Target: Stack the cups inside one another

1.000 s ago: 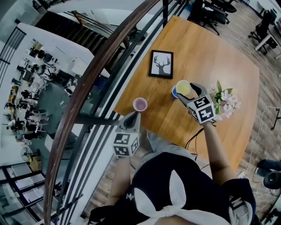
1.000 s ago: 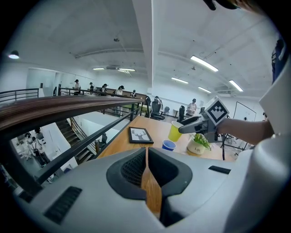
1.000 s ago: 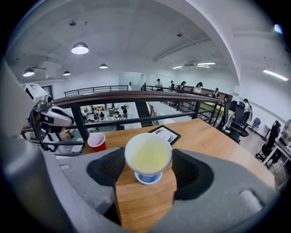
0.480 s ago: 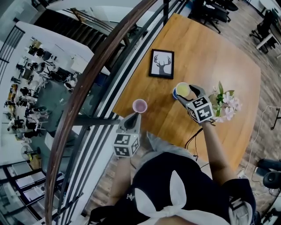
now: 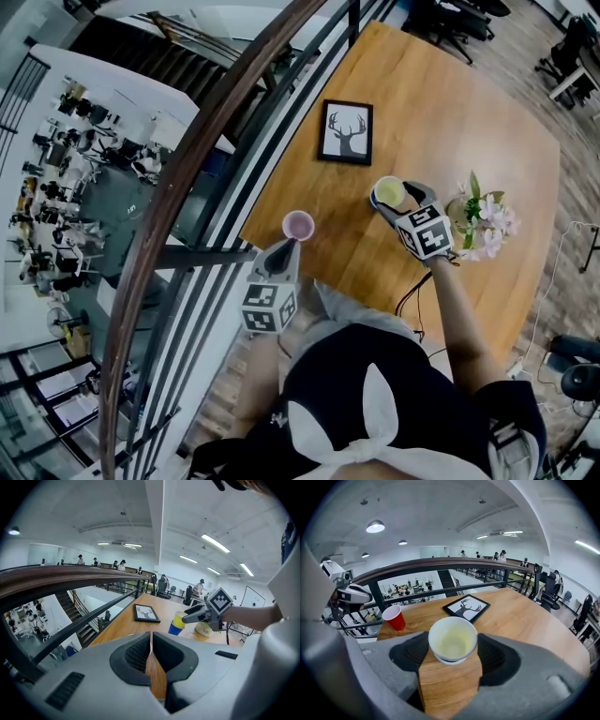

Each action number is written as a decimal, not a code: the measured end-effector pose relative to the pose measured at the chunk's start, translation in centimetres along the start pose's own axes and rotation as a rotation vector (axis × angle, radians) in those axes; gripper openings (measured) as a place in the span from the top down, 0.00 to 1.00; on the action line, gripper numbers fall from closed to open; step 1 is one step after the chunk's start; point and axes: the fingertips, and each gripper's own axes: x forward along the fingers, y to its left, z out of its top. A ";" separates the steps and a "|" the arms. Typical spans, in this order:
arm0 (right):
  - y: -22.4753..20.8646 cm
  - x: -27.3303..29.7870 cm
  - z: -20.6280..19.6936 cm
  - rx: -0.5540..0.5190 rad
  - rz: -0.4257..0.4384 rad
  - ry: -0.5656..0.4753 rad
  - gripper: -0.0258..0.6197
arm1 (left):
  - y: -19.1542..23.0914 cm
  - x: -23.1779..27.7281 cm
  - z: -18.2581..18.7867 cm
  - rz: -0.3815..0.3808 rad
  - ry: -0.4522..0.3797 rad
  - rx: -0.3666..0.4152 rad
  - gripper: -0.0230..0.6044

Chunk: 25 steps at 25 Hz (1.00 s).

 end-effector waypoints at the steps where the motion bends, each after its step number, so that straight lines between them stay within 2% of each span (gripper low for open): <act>1: 0.0 0.1 0.0 0.002 0.001 0.002 0.46 | 0.0 0.0 0.0 -0.001 0.001 -0.001 0.91; 14: 0.4 -0.1 0.1 0.009 0.010 -0.013 0.43 | 0.0 0.3 -0.2 0.000 0.009 -0.004 0.91; 25: 3.2 -0.6 2.3 -0.010 0.042 -0.083 0.43 | 0.3 -0.3 -0.5 0.016 0.003 -0.009 0.91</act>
